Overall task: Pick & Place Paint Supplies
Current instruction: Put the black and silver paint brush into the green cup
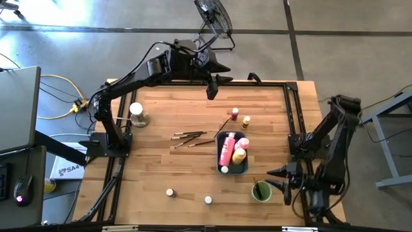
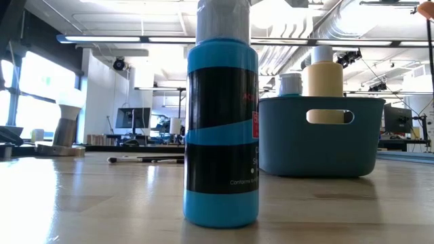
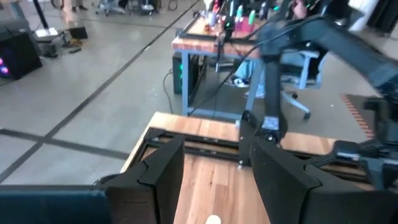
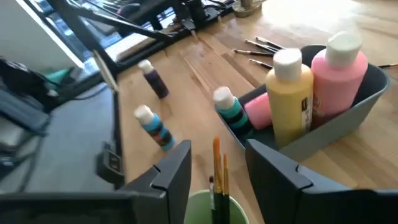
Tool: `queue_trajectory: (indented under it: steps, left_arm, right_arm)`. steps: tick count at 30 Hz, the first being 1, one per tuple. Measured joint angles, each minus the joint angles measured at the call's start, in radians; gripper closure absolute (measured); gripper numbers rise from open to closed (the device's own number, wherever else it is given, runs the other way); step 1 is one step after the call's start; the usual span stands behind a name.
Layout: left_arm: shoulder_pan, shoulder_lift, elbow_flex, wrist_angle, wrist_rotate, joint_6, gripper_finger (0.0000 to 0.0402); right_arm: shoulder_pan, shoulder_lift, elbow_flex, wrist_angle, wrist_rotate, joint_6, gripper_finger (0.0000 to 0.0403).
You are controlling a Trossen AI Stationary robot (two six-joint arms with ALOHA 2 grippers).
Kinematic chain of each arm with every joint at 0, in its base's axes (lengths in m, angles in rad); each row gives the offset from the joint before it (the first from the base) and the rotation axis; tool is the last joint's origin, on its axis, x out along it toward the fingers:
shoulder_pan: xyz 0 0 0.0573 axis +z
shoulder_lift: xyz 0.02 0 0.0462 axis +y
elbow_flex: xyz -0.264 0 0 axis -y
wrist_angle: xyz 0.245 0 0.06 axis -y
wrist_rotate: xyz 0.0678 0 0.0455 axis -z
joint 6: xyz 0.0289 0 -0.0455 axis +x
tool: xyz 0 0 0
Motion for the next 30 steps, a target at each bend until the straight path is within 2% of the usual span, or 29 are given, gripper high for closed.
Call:
queue_trajectory:
  steps: [5,10,22,26,30]
  left_arm:
    - [0.0,-0.049,0.0,-0.089,0.026,0.004,0.0224]
    - [0.0,-0.101,0.0,-0.222,-0.004,0.011,0.0224]
    - [-0.063,-0.205,0.0,-0.458,-0.273,0.007,0.0224]
    - [-0.125,-0.227,0.0,-0.483,-0.329,0.02,0.0224]
    - [-0.184,-0.247,0.0,-0.473,-0.391,0.062,0.0224]
  right_arm:
    - [-0.002,-0.171,0.001,0.029,-0.011,-0.108,0.027]
    - [-0.03,-0.299,0.002,0.161,0.039,-0.371,0.0279]
    - [-0.199,-0.439,0.002,0.671,0.033,-1.177,0.0282]
    - [-0.266,-0.457,0.002,0.801,0.031,-1.352,0.0282]
    - [-0.329,-0.474,0.002,0.864,0.021,-1.451,0.0282]
